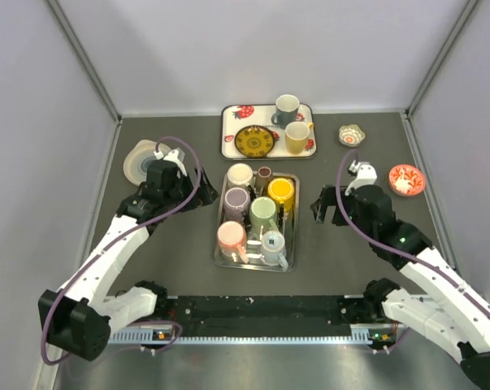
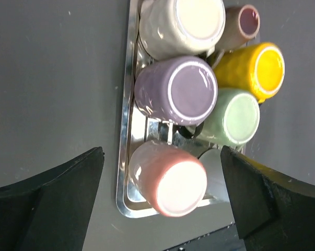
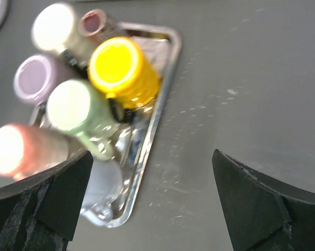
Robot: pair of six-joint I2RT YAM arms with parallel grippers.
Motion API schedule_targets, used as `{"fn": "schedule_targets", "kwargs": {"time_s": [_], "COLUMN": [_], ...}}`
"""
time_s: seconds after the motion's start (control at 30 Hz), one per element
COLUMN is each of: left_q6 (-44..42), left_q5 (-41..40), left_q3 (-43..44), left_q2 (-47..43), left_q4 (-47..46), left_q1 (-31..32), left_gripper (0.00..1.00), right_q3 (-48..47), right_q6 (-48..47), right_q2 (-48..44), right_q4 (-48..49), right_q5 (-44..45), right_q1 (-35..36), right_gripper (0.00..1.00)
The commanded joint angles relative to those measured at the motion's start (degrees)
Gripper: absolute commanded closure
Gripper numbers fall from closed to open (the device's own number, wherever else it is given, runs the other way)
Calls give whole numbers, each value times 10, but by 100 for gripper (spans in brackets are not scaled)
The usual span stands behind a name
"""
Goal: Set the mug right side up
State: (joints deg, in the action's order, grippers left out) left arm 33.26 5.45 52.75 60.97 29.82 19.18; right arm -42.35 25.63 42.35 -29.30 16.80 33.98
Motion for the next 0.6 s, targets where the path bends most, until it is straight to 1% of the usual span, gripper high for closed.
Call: {"fn": "schedule_targets", "kwargs": {"time_s": [0.0,0.03,0.07,0.1,0.13,0.2,0.23,0.37,0.43,0.47,0.53,0.57], "left_q6": [-25,-25,-31,-35,-39,-48,-49,-38,-33,-28,-26,-19], "left_q5": [41,43,42,40,39,34,33,37,39,42,37,27], "left_q3": [-26,-29,-31,-37,-39,-45,-47,-61,-74,-89,-104,-115], "left_q2": [-42,-50,-53,-58,-59,-60,-60,-60,-66,-69,-88,-94], "left_q4": [-49,-50,-50,-50,-50,-48,-43,-49,-57,-75,-93,-106], "left_q1": [-1,-1,0,0,0,0,0,1,0,0,0,0], "left_gripper": [1,1,1,1,1,1,1,1,2,2,1,1], "right_q3": [10,6,3,-1,-7,-10,-11,-4,23,34,40,37], "right_q6": [-45,-55,-64,-68,-74,-81,-78,-74,-76,-79,-87,-86], "right_q2": [52,71,85,98,119,134,142,140,124,109,108,122], "right_q4": [50,41,37,32,25,21,18,25,50,76,78,73], "right_q5": [-192,-212,-211,-198,-151,-119,-94,-56,-71,-79,-108,-114], "right_q1": [14,41,65,92,147,181,194,234,238,239,239,239], "right_gripper": [2,3,2,2,2,2,2,6,10,14,16,18]}}
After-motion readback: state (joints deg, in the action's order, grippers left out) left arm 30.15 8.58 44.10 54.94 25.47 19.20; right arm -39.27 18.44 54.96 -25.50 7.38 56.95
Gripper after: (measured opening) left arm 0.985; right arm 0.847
